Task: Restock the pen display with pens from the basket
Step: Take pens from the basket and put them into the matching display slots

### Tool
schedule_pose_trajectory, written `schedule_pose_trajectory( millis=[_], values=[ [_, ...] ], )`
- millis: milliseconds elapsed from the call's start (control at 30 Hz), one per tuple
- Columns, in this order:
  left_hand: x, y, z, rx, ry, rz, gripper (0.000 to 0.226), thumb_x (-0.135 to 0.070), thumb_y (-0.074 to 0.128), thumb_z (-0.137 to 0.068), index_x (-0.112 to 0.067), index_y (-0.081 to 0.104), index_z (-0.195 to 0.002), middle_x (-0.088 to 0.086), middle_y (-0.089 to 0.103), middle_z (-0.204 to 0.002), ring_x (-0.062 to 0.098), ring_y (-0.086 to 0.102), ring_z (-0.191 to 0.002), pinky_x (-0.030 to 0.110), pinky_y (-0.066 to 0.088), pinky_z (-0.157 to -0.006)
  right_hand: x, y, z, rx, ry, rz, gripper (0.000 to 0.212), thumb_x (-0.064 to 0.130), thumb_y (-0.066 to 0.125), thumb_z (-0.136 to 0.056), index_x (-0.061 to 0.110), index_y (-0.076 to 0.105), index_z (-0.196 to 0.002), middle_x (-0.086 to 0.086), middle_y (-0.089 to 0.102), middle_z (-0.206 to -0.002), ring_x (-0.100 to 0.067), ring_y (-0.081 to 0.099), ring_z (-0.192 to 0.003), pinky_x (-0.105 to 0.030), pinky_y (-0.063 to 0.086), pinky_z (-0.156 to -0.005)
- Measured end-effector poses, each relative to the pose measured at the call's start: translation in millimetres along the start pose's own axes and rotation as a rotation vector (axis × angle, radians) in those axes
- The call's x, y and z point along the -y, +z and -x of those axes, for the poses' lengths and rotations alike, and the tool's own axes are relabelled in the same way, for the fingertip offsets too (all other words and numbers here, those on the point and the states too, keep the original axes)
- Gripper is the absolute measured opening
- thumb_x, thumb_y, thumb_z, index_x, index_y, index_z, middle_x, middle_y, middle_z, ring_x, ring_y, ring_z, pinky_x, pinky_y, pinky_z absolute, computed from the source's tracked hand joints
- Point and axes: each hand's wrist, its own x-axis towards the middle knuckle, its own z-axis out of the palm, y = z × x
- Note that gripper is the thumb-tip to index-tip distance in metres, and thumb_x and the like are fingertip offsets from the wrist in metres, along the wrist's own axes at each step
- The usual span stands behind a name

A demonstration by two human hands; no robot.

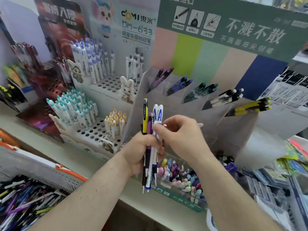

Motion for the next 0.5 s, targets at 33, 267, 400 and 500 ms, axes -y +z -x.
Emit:
schedule_pose_trajectory(
  millis=[33,267,400,500],
  values=[
    [0,-1,1,-0.005,0.004,-0.005,0.021,-0.001,0.05,-0.064,-0.004,0.052,-0.085,0.008,0.048,-0.061,0.017,0.047,-0.051,0.027,0.038,-0.051,1,5,1,0.029,0.013,-0.056,0.026,0.035,0.079,-0.083,0.012,0.068,-0.086,-0.002,0.071,-0.067,-0.015,0.067,-0.053,-0.027,0.054,-0.05],
    [1,-11,3,-0.136,0.0,-0.009,0.015,-0.002,0.054,-0.064,-0.005,0.066,-0.073,0.014,0.053,-0.066,0.024,0.053,-0.053,0.03,0.046,-0.053,-8,20,6,-0.104,-0.09,-0.063,0.015,0.021,0.076,-0.087,0.022,0.072,-0.072,-0.002,0.071,-0.066,-0.027,0.071,-0.063,-0.047,0.061,-0.063],
    [-7,-14,1,-0.309,-0.025,-0.055,0.021,-0.003,0.054,-0.087,0.001,0.073,-0.08,0.015,0.072,-0.078,0.025,0.066,-0.07,0.036,0.053,-0.062,-6,8,13,-0.34,-0.178,-0.146,0.014,0.017,0.074,-0.088,0.023,0.074,-0.075,0.01,0.065,-0.059,-0.006,0.058,-0.054,-0.024,0.05,-0.054],
    [-13,-23,-3,-0.409,0.008,0.05,0.027,0.0,0.047,-0.091,0.0,0.071,-0.079,0.01,0.066,-0.066,0.014,0.064,-0.057,0.029,0.054,-0.058,-5,-7,15,-0.591,-0.14,-0.479,0.015,0.015,0.072,-0.089,0.021,0.073,-0.075,0.005,0.06,-0.06,-0.008,0.052,-0.056,-0.018,0.046,-0.052]
  ],
)
